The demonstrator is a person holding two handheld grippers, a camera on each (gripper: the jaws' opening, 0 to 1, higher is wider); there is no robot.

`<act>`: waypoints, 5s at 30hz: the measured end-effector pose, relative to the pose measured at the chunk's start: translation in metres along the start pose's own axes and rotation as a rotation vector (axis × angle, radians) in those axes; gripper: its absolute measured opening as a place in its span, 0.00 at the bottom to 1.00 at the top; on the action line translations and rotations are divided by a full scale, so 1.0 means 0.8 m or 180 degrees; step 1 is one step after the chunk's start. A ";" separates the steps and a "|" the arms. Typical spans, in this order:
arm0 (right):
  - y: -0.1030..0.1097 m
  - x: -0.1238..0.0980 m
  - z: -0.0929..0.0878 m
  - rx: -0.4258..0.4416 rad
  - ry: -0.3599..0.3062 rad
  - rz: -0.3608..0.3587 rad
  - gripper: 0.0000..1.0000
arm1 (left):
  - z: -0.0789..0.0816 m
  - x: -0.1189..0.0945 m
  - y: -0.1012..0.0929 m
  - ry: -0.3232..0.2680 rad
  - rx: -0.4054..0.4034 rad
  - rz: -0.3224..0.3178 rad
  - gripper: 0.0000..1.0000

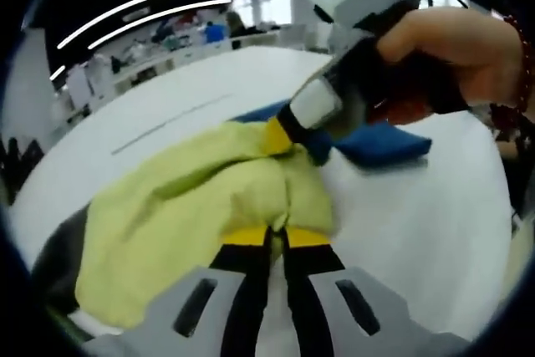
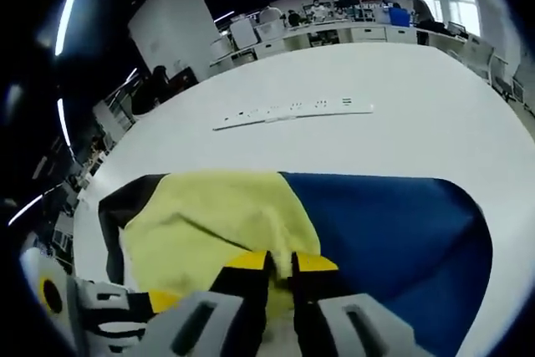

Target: Fold the garment on the visible template until the final outline fits inside the template.

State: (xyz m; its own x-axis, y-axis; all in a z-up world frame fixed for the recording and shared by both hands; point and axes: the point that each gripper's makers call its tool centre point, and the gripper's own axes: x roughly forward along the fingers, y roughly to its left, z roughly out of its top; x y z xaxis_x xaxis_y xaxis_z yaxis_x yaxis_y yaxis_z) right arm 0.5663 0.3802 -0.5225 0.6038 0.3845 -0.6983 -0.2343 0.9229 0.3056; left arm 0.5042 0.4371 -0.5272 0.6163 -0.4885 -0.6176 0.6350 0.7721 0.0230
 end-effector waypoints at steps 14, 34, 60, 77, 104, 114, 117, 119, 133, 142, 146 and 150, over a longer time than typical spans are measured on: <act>0.029 -0.054 -0.037 -0.0044 -0.0043 0.0369 0.21 | 0.007 -0.013 0.000 -0.0110 -0.0155 -0.0148 0.00; 0.050 -0.053 -0.076 0.0057 0.0050 0.0502 0.00 | 0.018 -0.033 0.006 -0.0200 -0.0309 -0.0156 0.00; 0.049 -0.100 -0.045 -0.0014 -0.0135 0.0531 0.00 | 0.040 -0.115 0.071 -0.0438 -0.0389 0.0126 0.00; 0.031 -0.151 -0.044 -0.0164 -0.0194 0.0477 0.00 | 0.044 -0.180 0.089 -0.0523 -0.0365 0.0066 0.00; 0.055 -0.244 -0.071 -0.0201 -0.0369 0.0726 0.00 | -0.003 -0.299 0.086 -0.0541 -0.0350 0.0153 0.00; 0.066 -0.264 -0.111 -0.0194 -0.0306 0.0790 0.00 | -0.038 -0.328 0.086 -0.0416 -0.0391 0.0228 0.00; 0.069 -0.266 -0.119 -0.0197 -0.0284 0.0806 0.00 | -0.048 -0.336 0.081 -0.0380 -0.0431 0.0212 0.00; 0.071 -0.269 -0.127 -0.0195 -0.0257 0.0817 0.00 | -0.056 -0.340 0.078 -0.0346 -0.0452 0.0212 0.00; 0.078 -0.272 -0.190 -0.0286 -0.0019 0.0841 0.00 | -0.099 -0.344 0.062 -0.0105 -0.0557 0.0125 0.00; 0.060 -0.255 -0.214 -0.0258 0.0033 0.0725 0.00 | -0.125 -0.329 0.056 0.0056 -0.0565 0.0163 0.00; 0.050 -0.247 -0.221 -0.0360 0.0049 0.0630 0.00 | -0.140 -0.321 0.050 0.0151 -0.0623 0.0119 0.00; 0.045 -0.242 -0.232 -0.0395 0.0116 0.0576 0.00 | -0.156 -0.317 0.045 0.0288 -0.0667 0.0091 0.00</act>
State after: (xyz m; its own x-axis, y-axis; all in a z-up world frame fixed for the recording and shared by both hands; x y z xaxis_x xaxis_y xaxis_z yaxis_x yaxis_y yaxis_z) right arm 0.2998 0.3425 -0.4962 0.5161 0.5425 -0.6628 -0.4297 0.8334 0.3475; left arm 0.3130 0.6396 -0.4679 0.5826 -0.4340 -0.6872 0.5014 0.8573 -0.1163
